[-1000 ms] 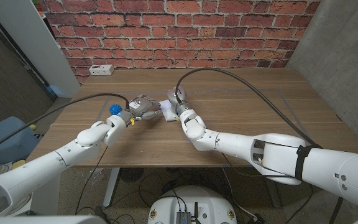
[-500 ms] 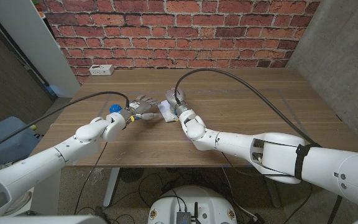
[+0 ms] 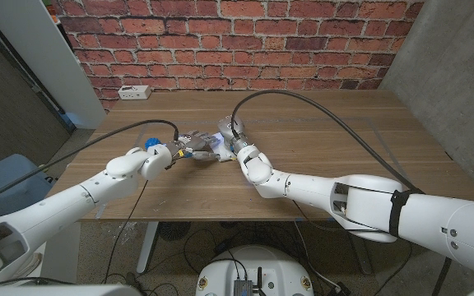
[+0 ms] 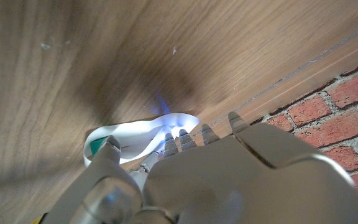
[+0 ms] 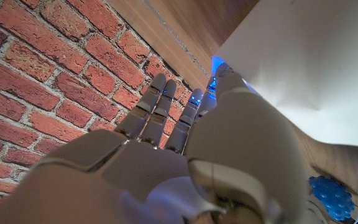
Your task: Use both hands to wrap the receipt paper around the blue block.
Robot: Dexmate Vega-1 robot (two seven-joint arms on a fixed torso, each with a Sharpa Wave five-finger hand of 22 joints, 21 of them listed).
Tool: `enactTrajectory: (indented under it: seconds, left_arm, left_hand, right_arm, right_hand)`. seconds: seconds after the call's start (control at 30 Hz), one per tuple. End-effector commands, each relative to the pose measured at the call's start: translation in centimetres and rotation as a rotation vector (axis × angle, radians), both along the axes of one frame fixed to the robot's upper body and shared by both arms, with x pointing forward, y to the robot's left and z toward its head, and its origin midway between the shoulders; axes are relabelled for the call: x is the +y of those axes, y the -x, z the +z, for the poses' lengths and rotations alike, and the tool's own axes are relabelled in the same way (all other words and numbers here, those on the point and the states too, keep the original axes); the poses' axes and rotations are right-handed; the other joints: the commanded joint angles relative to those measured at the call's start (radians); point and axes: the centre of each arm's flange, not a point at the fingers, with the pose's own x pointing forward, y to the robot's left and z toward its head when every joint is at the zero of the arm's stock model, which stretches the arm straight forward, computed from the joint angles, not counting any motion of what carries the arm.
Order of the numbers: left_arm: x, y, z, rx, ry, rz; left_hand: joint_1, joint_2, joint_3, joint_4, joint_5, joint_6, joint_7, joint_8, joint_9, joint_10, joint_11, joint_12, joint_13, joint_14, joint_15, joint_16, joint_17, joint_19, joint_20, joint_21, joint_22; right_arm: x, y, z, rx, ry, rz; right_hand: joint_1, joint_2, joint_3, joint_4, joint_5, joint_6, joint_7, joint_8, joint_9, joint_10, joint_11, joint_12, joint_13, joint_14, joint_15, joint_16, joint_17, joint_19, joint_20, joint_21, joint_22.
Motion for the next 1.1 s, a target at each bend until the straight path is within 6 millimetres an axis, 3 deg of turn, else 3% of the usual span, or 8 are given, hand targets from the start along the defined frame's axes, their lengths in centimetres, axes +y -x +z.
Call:
enactTrajectory:
  seconds: [0.03,0.67,0.7,0.77,0.83,0.9,1.0,1.1]
  left_arm:
    - [-0.5,-0.7,0.3,0.007,-0.023,-0.026]
    - [-1.9,-3.1,0.6,0.094,-0.088,0.002]
    - [-1.9,-3.1,0.6,0.094,-0.088,0.001]
    - [-1.9,-3.2,0.7,0.097,-0.087,-0.001]
    - [-1.9,-3.3,0.7,0.099,-0.090,0.002]
    - [-1.9,-3.3,0.7,0.101,-0.089,0.000]
    - [-2.0,-3.3,0.7,0.102,-0.091,-0.001]
    - [-2.0,-3.3,0.7,0.101,-0.093,0.002]
  left_hand:
    - [-0.004,0.003,0.002,0.005,0.004,-0.005,-0.001,0.001,0.003,-0.003,-0.008,0.006,0.000,-0.004,-0.005,0.008,0.002,-0.029,0.000,0.000,0.003]
    - [-0.017,-0.008,-0.015,0.019,0.007,-0.023,-0.002,0.011,0.002,-0.007,-0.008,0.019,-0.001,-0.028,0.005,0.013,0.004,-0.054,0.001,0.003,0.003]
    - [-0.018,-0.010,-0.017,0.021,0.007,-0.018,0.000,0.013,0.002,-0.003,-0.011,0.020,-0.001,-0.025,0.004,0.014,0.004,-0.050,0.002,0.005,0.004]
    - [-0.019,-0.011,-0.018,0.022,0.008,-0.015,-0.001,0.014,0.002,0.000,-0.012,0.021,-0.001,-0.021,0.003,0.016,0.004,-0.048,0.003,0.007,0.004]
    - [-0.019,-0.012,-0.019,0.023,0.008,-0.014,-0.001,0.014,0.002,0.001,-0.012,0.021,-0.001,-0.019,0.002,0.017,0.004,-0.046,0.002,0.008,0.004]
    - [-0.019,-0.012,-0.020,0.024,0.009,-0.013,-0.001,0.015,0.002,0.002,-0.009,0.022,-0.001,-0.018,0.002,0.017,0.003,-0.047,0.004,0.008,0.004]
    - [-0.020,-0.013,-0.022,0.025,0.009,-0.013,0.000,0.014,0.002,0.003,-0.008,0.022,-0.001,-0.017,0.000,0.017,0.003,-0.045,0.004,0.010,0.004]
    - [-0.020,-0.014,-0.023,0.026,0.010,-0.012,0.002,0.015,0.002,0.004,-0.006,0.022,-0.001,-0.017,-0.001,0.017,0.003,-0.048,0.003,0.009,0.004]
  right_arm:
    - [0.0,-0.4,0.2,0.005,-0.003,0.004]
    - [-0.2,-0.6,0.7,0.003,-0.019,0.014]
    - [-0.2,-0.6,0.7,0.003,-0.022,0.010]
    - [-0.5,-0.7,0.8,0.012,-0.038,0.009]
    - [-0.8,-0.7,1.0,0.018,-0.058,0.004]
    - [-1.1,-0.7,1.2,0.022,-0.085,-0.001]
    - [-1.9,-0.5,1.8,0.036,-0.181,0.003]
    - [-2.6,-0.2,2.1,0.041,-0.258,0.017]
  right_hand:
    - [0.002,0.006,0.007,-0.002,0.000,0.023,-0.010,0.005,0.002,0.004,-0.001,-0.002,0.005,0.006,-0.174,-0.001,0.004,0.006,-0.002,0.004,0.000]
    - [0.003,0.005,0.013,-0.006,0.000,0.029,-0.005,0.000,0.002,0.008,0.004,-0.006,0.005,0.010,-0.173,-0.007,0.002,0.013,0.004,0.007,0.000]
    - [0.006,0.001,0.016,-0.011,0.001,0.015,-0.017,-0.008,0.001,0.003,0.012,-0.010,0.004,0.013,-0.174,-0.010,-0.001,0.020,0.011,0.009,-0.001]
    - [-0.012,-0.016,0.012,-0.010,0.002,-0.076,-0.047,-0.056,-0.002,-0.020,0.030,-0.026,-0.001,0.018,-0.165,-0.019,-0.007,0.020,0.020,0.009,-0.002]
    - [-0.066,-0.027,0.006,0.006,0.008,-0.229,-0.090,-0.157,-0.007,-0.070,0.033,-0.050,-0.010,0.014,-0.164,-0.038,-0.017,0.024,0.036,0.007,-0.003]
    - [-0.105,-0.036,0.000,0.016,0.010,-0.350,-0.101,-0.233,-0.005,-0.109,0.040,-0.065,-0.017,0.007,-0.163,-0.046,-0.020,0.020,0.048,0.002,-0.004]
    - [-0.154,-0.038,-0.011,0.037,0.010,-0.463,-0.099,-0.291,-0.003,-0.148,0.046,-0.075,-0.022,-0.005,-0.153,-0.050,-0.018,0.023,0.059,0.000,-0.004]
    - [-0.181,-0.036,-0.017,0.050,0.009,-0.488,-0.087,-0.297,-0.002,-0.165,0.061,-0.077,-0.024,-0.012,-0.143,-0.051,-0.015,0.022,0.070,-0.001,-0.004]
